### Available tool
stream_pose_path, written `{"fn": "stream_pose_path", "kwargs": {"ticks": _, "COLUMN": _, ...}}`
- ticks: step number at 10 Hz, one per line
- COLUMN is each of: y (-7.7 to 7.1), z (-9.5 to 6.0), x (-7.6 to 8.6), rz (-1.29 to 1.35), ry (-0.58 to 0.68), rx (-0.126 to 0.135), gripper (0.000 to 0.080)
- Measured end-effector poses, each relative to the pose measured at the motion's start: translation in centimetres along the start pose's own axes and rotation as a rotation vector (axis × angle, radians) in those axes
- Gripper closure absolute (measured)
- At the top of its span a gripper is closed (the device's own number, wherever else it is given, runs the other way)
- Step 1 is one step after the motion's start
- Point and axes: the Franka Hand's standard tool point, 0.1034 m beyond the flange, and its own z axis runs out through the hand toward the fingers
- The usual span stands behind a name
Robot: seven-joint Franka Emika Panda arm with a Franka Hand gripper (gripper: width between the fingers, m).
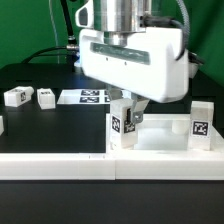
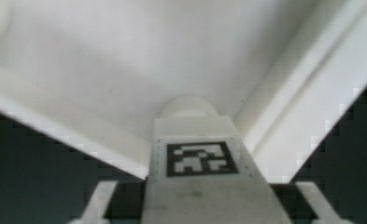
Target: Assemble square table
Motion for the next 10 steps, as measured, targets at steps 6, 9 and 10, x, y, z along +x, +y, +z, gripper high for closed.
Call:
{"fn": "stream_pose_path", "kwargs": {"ticks": 6, "y": -0.3, "z": 0.1, "x": 0.1, "rz": 0.524, "ry": -0.082, "rx": 0.042, "gripper": 0.0510}}
{"fn": "stream_pose_path", "kwargs": {"ticks": 9, "y": 0.2, "z": 0.4, "x": -0.9, "rz": 0.158, "ry": -0.081, "rx": 0.011, "gripper": 0.0195}}
{"fn": "stream_pose_path", "kwargs": {"ticks": 10, "y": 0.3, "z": 0.4, "x": -0.6, "rz": -0.029, "ry": -0.078, "rx": 0.019, "gripper": 0.0159}}
